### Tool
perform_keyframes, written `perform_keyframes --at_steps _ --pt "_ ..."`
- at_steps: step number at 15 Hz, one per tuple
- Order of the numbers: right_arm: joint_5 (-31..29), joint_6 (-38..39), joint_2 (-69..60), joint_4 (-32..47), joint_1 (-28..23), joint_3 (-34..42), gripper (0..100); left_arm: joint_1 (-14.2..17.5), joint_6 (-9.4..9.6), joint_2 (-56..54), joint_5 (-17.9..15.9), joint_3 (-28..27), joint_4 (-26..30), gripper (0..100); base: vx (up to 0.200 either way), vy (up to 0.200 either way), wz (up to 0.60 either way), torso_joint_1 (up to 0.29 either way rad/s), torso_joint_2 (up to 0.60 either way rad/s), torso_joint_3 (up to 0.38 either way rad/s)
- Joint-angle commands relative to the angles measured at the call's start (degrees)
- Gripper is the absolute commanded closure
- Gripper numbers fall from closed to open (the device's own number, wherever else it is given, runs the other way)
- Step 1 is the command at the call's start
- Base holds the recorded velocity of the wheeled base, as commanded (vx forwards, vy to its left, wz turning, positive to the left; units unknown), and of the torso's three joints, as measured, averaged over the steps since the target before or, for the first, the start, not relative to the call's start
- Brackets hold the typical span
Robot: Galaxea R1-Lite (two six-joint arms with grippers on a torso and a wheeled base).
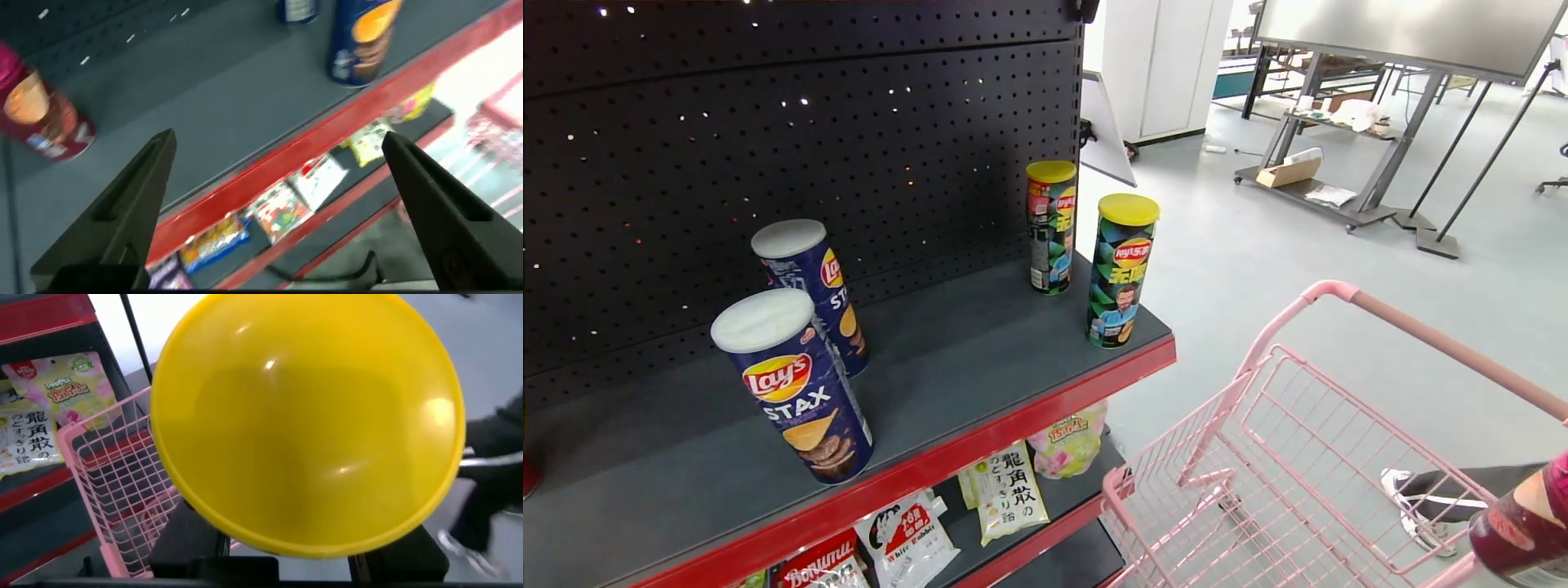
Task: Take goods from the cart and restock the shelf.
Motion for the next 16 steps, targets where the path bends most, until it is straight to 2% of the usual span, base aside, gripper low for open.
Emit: perform_keyframes --at_steps 1,3,12,16 --pt "-0.02 -0.04 0.95 -0.03 0.04 -0.17 100 6.36 -0.92 8.44 -1.02 -1.76 -1.44 0 0.0 0.0 0.0 0.0 0.0 0.0" --pt "-0.02 -0.04 1.12 0.06 0.04 -0.08 100 6.71 -2.24 10.02 -2.78 -1.93 -2.14 0 0.0 0.0 0.0 0.0 0.0 0.0" --pt "-0.02 -0.56 2.0 0.06 0.04 0.18 100 6.44 -1.01 9.94 -3.66 -1.67 -2.4 0 0.0 0.0 0.0 0.0 0.0 0.0" --pt "-0.02 -1.44 1.82 -0.03 0.13 0.53 100 6.44 -0.92 9.5 -3.66 -1.67 -2.23 0 -0.2 0.0 0.0 0.005 0.0 -0.001"
